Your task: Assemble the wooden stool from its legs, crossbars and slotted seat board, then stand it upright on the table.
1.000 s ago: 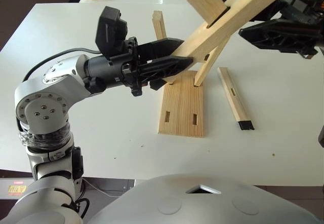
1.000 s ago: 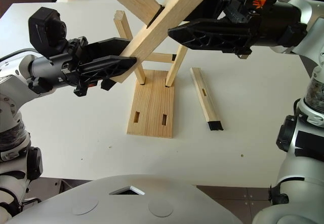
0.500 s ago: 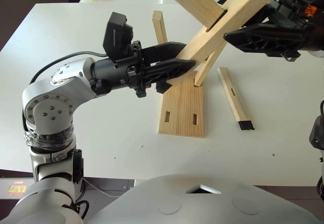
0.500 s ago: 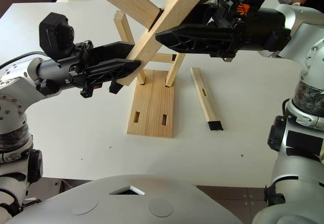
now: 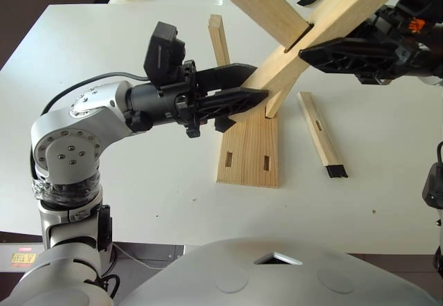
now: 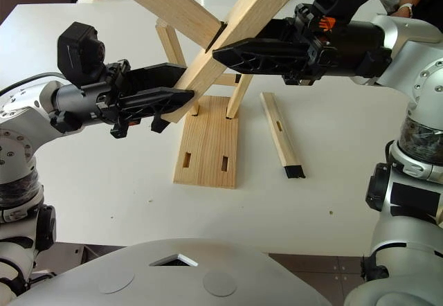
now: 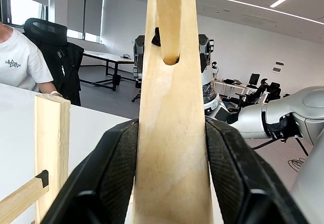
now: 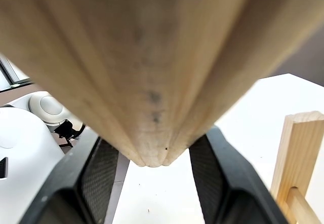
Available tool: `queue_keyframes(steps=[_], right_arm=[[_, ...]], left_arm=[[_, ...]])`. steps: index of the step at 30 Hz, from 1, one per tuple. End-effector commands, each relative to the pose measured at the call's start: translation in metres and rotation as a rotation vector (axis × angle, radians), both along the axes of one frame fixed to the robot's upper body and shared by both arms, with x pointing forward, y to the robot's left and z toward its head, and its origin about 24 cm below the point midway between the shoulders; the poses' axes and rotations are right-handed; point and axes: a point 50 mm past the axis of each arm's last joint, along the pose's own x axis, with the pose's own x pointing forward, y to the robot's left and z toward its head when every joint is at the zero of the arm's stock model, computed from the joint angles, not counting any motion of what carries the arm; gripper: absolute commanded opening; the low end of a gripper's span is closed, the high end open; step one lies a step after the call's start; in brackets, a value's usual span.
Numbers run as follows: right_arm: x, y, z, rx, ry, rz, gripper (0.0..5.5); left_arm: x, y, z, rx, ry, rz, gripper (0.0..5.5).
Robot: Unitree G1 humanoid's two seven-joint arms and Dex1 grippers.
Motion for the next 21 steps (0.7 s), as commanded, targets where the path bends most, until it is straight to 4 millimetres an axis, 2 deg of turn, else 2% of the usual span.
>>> queue_keyframes(steps=[1,4,5,14,21], right_arm=[[-0.003,-0.002,-0.006,-0.054,-0.017,-0.019,2.0],[-0.003,-0.002,-0.008,-0.05,-0.027,-0.029,2.0],[-0.002,-0.002,-0.007,-0.041,-0.027,-0.034,2.0],[0.003,-0.011,0.0,-0.029,-0.091,-0.133,2.0],[-0.009,-0.031,0.006,-0.144,-0.182,-0.221,2.0]], left_arm=[[0.003,0.004,0.001,0.011,0.006,0.032,2.01],[0.006,0.003,-0.003,0.051,0.015,0.052,2.01],[0.006,0.003,-0.005,0.06,0.028,0.053,2.38],[0.005,0.01,-0.02,0.177,0.045,0.058,3.76],[-0.014,0.036,-0.041,0.347,0.026,0.024,3.81]])
